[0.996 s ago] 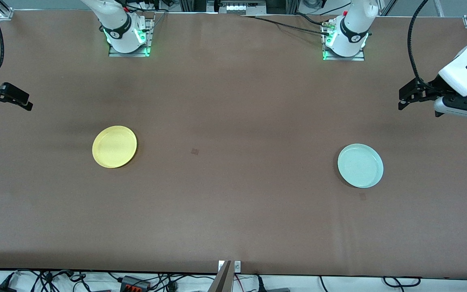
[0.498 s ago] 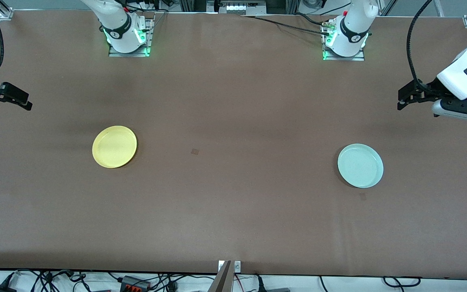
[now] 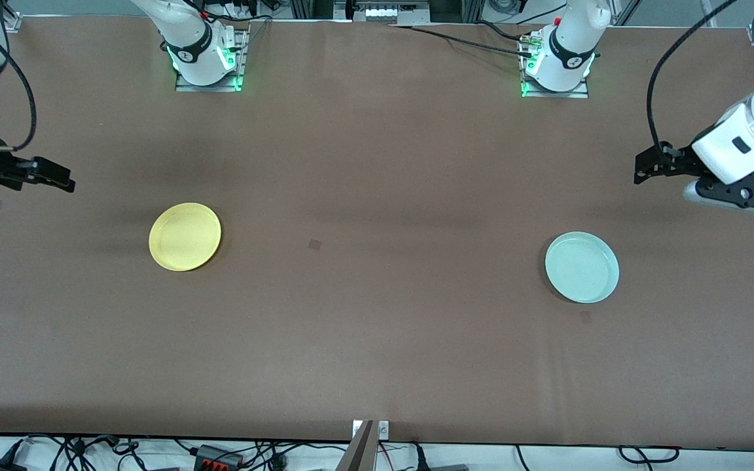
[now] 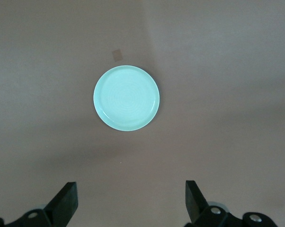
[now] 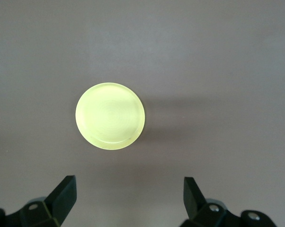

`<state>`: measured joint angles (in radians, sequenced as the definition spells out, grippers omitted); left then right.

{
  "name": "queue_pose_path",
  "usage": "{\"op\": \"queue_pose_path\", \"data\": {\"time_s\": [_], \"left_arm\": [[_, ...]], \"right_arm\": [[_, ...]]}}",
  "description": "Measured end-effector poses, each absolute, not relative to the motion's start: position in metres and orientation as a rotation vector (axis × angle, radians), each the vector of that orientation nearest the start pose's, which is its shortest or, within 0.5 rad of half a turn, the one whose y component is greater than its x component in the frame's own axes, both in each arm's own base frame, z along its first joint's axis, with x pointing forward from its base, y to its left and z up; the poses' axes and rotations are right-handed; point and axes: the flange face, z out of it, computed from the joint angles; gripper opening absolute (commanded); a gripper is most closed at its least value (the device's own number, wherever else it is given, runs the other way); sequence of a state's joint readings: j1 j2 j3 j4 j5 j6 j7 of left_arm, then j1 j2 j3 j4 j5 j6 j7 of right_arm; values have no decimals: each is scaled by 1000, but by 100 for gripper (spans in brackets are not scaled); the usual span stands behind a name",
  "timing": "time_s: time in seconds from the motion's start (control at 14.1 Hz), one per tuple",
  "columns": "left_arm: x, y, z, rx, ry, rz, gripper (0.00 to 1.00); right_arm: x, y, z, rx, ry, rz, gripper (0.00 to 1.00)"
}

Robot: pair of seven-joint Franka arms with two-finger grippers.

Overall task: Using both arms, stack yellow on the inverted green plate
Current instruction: 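Move both grippers to the rims of the yellow and green plates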

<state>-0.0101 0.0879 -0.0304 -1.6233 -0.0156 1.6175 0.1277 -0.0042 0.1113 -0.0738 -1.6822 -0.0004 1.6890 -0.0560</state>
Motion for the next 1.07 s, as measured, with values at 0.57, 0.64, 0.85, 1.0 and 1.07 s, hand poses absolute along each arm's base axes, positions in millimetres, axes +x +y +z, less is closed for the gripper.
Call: {"op": "queue_pose_path", "data": {"time_s": [0.57, 0.64, 0.85, 1.0, 1.07], "left_arm": [[645, 66, 379, -3180, 61, 257, 100], [651, 75, 354, -3196, 29, 264, 100], [656, 88, 302, -3223, -28, 304, 100], [658, 90, 274, -3224, -24, 327, 94], [657, 89, 261, -3227, 3, 346, 94]], "right_arm": [[615, 56, 398, -3075, -68, 394, 100], [617, 60, 385, -3079, -67, 415, 100], [622, 24, 355, -3089, 19, 478, 100], [622, -15, 336, -3076, 101, 523, 100], [621, -31, 325, -3067, 130, 551, 100]]}}
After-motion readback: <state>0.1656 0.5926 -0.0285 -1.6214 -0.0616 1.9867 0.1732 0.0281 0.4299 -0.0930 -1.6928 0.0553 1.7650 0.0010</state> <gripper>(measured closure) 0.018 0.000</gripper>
